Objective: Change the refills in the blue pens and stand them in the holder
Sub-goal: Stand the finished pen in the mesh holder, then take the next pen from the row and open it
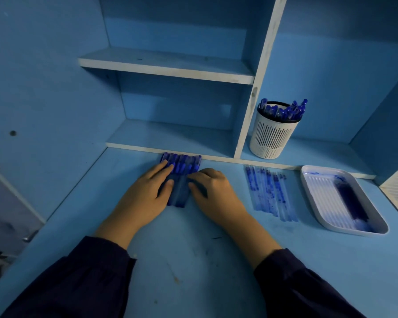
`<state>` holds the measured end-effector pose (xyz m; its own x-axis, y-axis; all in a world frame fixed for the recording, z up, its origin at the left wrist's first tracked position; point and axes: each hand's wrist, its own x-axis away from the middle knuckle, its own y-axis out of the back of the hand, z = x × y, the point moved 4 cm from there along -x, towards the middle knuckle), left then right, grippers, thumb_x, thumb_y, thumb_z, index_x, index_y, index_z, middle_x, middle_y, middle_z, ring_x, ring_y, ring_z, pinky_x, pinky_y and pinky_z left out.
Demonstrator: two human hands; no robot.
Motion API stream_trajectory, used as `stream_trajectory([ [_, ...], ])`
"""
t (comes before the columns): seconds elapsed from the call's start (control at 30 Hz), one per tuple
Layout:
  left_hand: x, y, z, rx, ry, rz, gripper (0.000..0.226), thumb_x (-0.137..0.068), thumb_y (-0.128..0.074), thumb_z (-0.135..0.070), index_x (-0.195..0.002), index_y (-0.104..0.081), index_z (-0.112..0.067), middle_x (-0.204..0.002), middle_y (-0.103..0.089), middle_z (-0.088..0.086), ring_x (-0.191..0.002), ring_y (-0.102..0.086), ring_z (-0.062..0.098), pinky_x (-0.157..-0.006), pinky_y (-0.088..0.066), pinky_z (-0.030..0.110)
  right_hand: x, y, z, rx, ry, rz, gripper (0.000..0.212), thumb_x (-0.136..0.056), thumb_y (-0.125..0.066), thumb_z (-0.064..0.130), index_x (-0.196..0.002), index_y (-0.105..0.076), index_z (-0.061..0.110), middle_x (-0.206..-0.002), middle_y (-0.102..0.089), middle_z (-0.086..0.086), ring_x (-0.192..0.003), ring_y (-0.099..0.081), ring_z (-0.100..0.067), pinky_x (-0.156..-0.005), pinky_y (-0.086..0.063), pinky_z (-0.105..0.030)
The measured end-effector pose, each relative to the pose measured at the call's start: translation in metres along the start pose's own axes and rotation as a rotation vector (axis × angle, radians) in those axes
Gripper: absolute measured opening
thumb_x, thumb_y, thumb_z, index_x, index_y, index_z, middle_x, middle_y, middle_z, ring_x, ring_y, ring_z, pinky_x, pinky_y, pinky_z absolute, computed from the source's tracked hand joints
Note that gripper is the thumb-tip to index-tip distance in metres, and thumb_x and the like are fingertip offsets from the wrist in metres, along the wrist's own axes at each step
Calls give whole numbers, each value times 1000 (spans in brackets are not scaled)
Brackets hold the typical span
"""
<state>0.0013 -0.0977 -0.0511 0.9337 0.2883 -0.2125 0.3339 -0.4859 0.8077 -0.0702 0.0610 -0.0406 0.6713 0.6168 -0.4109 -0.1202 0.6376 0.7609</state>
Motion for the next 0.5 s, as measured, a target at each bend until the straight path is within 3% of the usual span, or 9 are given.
stream_trajectory([
  [0.17,1,1,-1,3,13,14,48,-103,-40,-36,-151,-37,-30,-159,-24,-17,-145,-26,6,-115,-24,26,4,10,-7,-44,-92,-58,16,-88,-65,14,-101,-71,7,-98,-64,-13,-92,-60,-31,-83,-47,-28],
  [0.3,2,1,-2,-4,20,33,49,-104,-39,-37,-152,-35,-31,-160,-22,-18,-145,-25,6,-114,-24,26,5,15,-9,-40,-163,-59,21,-84,-67,10,-104,-71,5,-98,-62,-12,-90,-59,-27,-78,-42,-20],
  [0.4,2,1,-2,-8,24,51,49,-104,-37,-38,-152,-33,-32,-160,-21,-18,-146,-22,6,-115,-22,26,7,19,-8,-60,-204,-48,23,-83,-66,6,-105,-71,5,-97,-60,-10,-79,-58,-23,-75,-47,-23],
  [0.5,2,1,-3,-12,27,54,49,-104,-37,-38,-153,-32,-31,-160,-20,-18,-146,-22,6,-114,-21,26,10,23,-9,-72,-246,-20,26,-82,-64,4,-107,-70,7,-98,-58,-8,-73,-53,-16,-71,-42,-13],
])
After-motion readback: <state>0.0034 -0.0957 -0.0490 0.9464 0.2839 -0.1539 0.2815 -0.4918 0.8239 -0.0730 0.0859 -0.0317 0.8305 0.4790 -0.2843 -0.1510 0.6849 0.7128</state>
